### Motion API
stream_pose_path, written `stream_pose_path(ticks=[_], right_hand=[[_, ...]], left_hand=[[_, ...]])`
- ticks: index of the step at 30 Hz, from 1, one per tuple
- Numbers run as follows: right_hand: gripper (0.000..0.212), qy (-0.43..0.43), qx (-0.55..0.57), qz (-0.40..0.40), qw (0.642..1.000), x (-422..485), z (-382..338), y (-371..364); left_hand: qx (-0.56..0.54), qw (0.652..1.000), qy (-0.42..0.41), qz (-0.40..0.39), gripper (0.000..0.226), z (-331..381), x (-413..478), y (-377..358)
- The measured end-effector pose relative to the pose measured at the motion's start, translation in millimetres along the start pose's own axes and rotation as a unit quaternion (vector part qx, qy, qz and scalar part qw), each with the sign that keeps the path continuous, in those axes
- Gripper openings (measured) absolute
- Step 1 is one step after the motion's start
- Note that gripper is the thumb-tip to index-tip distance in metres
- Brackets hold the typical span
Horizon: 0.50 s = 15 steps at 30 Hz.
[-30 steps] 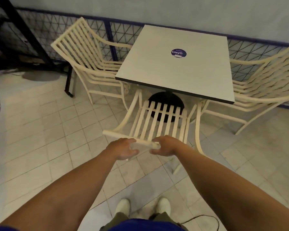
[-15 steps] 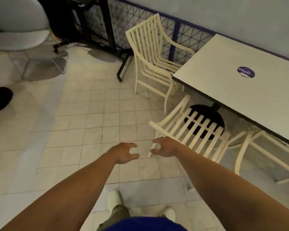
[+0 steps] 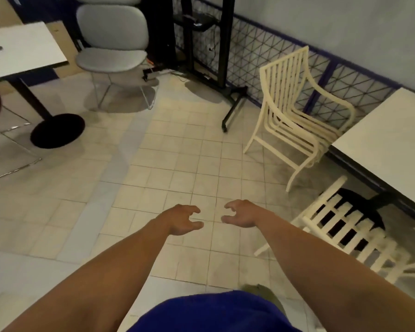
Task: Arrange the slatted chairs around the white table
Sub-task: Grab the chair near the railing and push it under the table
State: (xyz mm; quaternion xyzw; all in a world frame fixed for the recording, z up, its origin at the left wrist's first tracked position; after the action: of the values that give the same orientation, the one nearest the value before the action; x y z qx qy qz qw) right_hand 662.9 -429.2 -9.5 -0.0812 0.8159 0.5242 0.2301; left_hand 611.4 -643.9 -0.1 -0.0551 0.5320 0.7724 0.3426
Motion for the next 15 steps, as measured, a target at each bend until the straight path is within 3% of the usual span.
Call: stream_pose_path(ticks=[15], right_hand=[[0.077,0.029,0.019,-0.041,0.999,204.0,-80.4,40.0]], left_hand=[[0.025,0.999,0.048,-0.001,0.064,-85.5,142.0,106.4]])
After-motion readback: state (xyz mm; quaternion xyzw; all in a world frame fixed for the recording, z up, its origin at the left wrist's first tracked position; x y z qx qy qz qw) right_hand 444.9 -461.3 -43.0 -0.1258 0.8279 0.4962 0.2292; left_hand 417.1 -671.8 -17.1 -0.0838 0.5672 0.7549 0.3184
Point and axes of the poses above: each hand's wrist, its own x-axis towards the middle knuckle, its own y-axis out of the back of the hand, z = x × y, the point moved 3 cm from there along x, towards the middle knuckle, and after that the axes turned 14 degrees about z, right-handed, at the moved point
